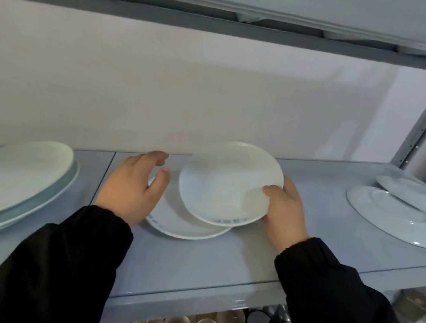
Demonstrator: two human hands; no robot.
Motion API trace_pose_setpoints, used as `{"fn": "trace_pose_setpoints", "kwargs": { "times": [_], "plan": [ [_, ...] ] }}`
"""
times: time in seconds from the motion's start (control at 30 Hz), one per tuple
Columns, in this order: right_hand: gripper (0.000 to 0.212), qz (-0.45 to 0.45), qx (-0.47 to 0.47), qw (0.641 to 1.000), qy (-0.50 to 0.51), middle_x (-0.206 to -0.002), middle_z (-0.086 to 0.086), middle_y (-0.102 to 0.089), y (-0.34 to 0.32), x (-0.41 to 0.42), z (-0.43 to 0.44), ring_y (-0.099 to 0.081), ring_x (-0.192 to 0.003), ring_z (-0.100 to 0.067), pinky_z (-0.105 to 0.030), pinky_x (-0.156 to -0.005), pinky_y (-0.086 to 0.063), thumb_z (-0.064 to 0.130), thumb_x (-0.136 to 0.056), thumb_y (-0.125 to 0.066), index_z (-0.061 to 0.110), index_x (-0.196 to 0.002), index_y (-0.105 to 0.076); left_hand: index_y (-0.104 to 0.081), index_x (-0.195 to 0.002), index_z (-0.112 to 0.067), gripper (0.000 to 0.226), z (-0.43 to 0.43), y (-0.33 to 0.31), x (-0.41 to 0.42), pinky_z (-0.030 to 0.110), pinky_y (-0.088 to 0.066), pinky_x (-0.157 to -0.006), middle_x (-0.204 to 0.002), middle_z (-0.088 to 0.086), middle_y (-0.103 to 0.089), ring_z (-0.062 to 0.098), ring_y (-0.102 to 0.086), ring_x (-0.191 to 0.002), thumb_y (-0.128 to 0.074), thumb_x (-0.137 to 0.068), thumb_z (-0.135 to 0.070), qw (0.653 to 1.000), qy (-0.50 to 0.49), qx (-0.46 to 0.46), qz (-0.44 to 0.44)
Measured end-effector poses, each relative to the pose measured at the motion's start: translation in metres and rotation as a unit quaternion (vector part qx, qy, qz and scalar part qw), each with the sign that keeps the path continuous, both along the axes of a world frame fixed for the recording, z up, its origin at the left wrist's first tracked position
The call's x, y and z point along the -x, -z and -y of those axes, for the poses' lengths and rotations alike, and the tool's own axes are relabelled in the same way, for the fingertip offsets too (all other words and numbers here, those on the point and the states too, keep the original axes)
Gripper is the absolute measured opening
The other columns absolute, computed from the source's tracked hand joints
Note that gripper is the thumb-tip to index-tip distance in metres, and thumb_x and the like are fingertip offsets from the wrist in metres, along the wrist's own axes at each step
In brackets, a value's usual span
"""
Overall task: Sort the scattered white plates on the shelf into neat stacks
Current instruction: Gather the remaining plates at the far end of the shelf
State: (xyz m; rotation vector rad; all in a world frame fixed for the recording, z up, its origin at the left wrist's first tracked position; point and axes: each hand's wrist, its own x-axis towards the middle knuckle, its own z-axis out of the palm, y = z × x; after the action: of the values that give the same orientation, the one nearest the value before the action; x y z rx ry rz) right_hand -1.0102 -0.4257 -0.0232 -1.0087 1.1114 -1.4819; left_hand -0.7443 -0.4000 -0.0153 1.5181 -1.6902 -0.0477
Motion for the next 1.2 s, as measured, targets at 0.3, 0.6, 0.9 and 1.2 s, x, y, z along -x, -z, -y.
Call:
{"fn": "trace_pose_setpoints", "kwargs": {
  "times": [0.3,0.6,0.9,1.2],
  "plan": [
    [0.067,-0.243,0.019,0.968,-0.051,-0.135,0.02,-0.042,-0.0033,-0.0019,-0.0055,-0.042,-0.12,-0.004,-0.023,-0.101,-0.033,0.005,-0.092,-0.04,0.031,-0.154,-0.03,-0.052,-0.134,-0.025,0.062,-0.0014,0.0006,-0.0005,0.028,-0.035,-0.094,-0.129,-0.006,-0.059,0.015,-0.045,-0.123,-0.021,-0.091,-0.057,1.0,0.011,0.002,-0.008],
    [0.064,-0.296,0.04,0.953,-0.051,-0.155,0.011,-0.033,-0.0016,-0.0032,-0.0056,-0.03,-0.141,-0.006,-0.022,-0.111,-0.024,0.006,-0.093,-0.044,0.032,-0.151,-0.036,-0.052,-0.133,-0.026,0.062,0.0021,0.0038,-0.004,0.03,-0.037,-0.096,-0.13,-0.007,-0.059,0.013,-0.046,-0.122,-0.02,-0.092,-0.058,1.0,0.013,0.005,-0.017],
    [0.055,-0.297,0.068,0.952,-0.03,-0.144,0.018,-0.037,0.0002,-0.0013,-0.0021,-0.034,-0.128,0.004,-0.017,-0.103,-0.025,0.019,-0.094,-0.054,0.034,-0.146,-0.042,-0.051,-0.132,-0.033,0.052,0.0024,0.0027,-0.0025,0.026,-0.035,-0.087,-0.12,-0.018,-0.059,0.003,-0.043,-0.115,-0.025,-0.092,-0.055,0.999,0.031,0.01,-0.009],
    [0.052,-0.326,0.085,0.941,-0.022,-0.141,0.019,-0.037,0.0033,-0.0003,-0.0034,-0.033,-0.13,0.004,-0.019,-0.107,-0.027,0.029,-0.095,-0.059,0.034,-0.145,-0.045,-0.053,-0.134,-0.036,0.055,-0.0028,0.0032,0.004,0.014,-0.034,-0.087,-0.118,-0.021,-0.057,-0.002,-0.04,-0.114,-0.029,-0.09,-0.06,0.996,0.09,0.019,0.019]
  ]
}}
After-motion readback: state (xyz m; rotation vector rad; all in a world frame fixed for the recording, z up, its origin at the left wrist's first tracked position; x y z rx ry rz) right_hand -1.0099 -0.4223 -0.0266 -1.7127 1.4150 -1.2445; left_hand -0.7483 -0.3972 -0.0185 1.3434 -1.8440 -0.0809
